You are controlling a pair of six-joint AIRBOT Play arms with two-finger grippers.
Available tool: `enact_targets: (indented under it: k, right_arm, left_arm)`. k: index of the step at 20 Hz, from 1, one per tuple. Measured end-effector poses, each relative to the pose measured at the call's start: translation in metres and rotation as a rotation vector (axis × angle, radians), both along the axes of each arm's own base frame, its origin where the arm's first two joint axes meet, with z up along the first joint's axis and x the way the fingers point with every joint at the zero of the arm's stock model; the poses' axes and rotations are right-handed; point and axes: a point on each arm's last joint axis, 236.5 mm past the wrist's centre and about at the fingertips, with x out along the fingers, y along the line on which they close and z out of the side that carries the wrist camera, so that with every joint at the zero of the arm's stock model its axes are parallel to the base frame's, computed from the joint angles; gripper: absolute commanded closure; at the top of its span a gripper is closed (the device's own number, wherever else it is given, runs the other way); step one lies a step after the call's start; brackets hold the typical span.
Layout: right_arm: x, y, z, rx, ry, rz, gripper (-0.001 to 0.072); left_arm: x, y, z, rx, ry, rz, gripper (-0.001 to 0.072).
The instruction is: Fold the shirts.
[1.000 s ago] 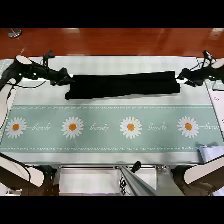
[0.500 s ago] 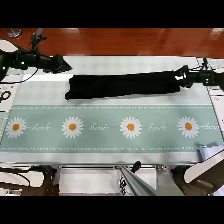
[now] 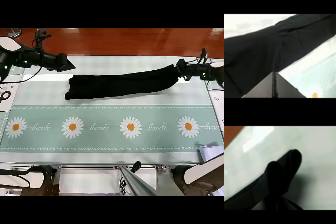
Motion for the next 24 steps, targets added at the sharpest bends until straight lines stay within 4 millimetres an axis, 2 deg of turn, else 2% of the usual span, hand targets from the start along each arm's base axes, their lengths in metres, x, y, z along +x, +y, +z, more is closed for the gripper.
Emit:
enact_targets:
  k: [2, 6, 11, 14, 19, 24]
  right_arm:
    - [-0.011, 0.007, 0.033, -0.077, -0.034, 0.062, 0.0681]
    - [-0.042, 0.022, 0.1, -0.241, -0.084, 0.154, 0.0681]
    - [-0.089, 0.038, 0.172, -0.381, -0.132, 0.197, 0.0681]
    - [-0.117, 0.039, 0.212, -0.431, -0.167, 0.178, 0.0681]
    - [-0.164, 0.04, 0.25, -0.483, -0.181, 0.165, 0.068]
    - [-0.203, 0.042, 0.266, -0.514, -0.16, 0.177, 0.0681]
  left_arm:
    - [0.001, -0.018, 0.004, 0.001, -0.027, -0.014, 0.0684]
    - [-0.004, -0.074, 0.018, -0.015, -0.099, -0.058, 0.0684]
    - [-0.027, -0.146, 0.022, 0.0, -0.167, -0.154, 0.0685]
    - [-0.041, -0.183, 0.02, 0.007, -0.203, -0.191, 0.0684]
    - [-0.065, -0.244, 0.014, -0.02, -0.243, -0.232, 0.0684]
    - [-0.09, -0.302, -0.01, -0.056, -0.238, -0.244, 0.0683]
